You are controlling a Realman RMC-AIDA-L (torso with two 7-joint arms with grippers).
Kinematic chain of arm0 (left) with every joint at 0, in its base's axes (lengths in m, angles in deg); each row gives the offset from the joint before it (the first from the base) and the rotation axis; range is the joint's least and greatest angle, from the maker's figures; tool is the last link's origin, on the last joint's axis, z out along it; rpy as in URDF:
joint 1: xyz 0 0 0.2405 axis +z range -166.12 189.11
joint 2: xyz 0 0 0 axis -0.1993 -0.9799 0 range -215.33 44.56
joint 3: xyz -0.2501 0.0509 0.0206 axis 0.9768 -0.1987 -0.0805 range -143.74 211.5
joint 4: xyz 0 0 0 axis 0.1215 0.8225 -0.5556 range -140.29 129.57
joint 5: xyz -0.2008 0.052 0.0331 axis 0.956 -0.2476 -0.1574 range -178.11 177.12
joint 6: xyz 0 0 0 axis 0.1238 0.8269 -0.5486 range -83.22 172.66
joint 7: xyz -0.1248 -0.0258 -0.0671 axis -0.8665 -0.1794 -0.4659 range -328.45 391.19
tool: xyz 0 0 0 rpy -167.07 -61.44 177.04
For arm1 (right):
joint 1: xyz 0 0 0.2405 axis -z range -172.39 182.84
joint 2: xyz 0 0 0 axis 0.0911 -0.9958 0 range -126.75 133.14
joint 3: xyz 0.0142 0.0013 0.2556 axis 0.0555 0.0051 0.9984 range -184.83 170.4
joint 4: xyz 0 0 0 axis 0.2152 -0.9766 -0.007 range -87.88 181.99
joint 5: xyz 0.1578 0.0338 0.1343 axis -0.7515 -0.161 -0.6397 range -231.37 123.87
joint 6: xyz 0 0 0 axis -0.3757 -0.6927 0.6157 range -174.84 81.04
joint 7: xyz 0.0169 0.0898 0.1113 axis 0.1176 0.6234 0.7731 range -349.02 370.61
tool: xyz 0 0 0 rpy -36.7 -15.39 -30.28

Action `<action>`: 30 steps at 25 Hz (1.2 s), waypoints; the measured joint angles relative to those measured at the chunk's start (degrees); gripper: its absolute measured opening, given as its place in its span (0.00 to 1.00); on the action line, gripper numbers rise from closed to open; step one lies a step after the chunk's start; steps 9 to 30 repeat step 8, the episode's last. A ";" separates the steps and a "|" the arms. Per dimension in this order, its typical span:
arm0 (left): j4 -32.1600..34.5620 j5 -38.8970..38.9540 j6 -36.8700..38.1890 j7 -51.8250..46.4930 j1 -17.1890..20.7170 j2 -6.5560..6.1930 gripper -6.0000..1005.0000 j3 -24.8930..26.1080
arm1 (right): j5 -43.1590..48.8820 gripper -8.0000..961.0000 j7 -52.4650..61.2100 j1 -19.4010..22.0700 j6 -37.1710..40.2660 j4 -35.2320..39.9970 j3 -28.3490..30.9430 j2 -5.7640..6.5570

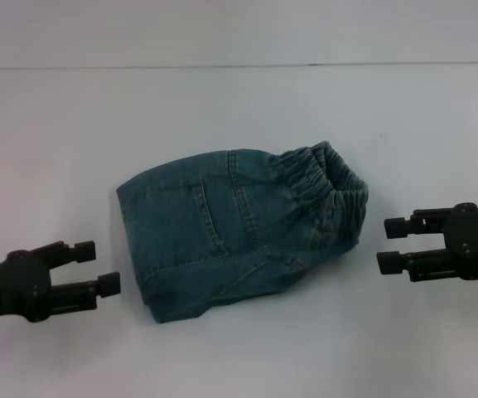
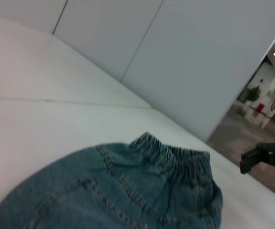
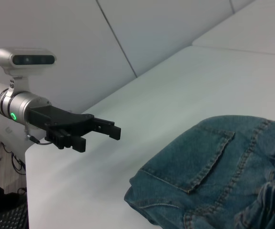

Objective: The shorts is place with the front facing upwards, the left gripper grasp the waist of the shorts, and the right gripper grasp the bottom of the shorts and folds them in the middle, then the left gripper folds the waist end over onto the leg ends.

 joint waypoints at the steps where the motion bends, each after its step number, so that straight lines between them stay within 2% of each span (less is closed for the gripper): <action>1: 0.00 -0.36 -0.16 -0.04 -0.07 0.12 0.93 0.00 | 0.02 0.65 -0.06 0.09 -0.11 -0.08 0.01 -0.02; 7: 0.12 -0.93 -0.45 -0.13 -0.19 0.54 0.93 0.05 | 0.11 0.89 -0.29 0.50 -0.32 -0.14 0.05 -0.12; 30: 0.12 -0.95 -0.46 -0.14 -0.19 0.61 0.93 0.06 | 0.12 0.89 -0.34 0.59 -0.45 -0.15 0.06 -0.21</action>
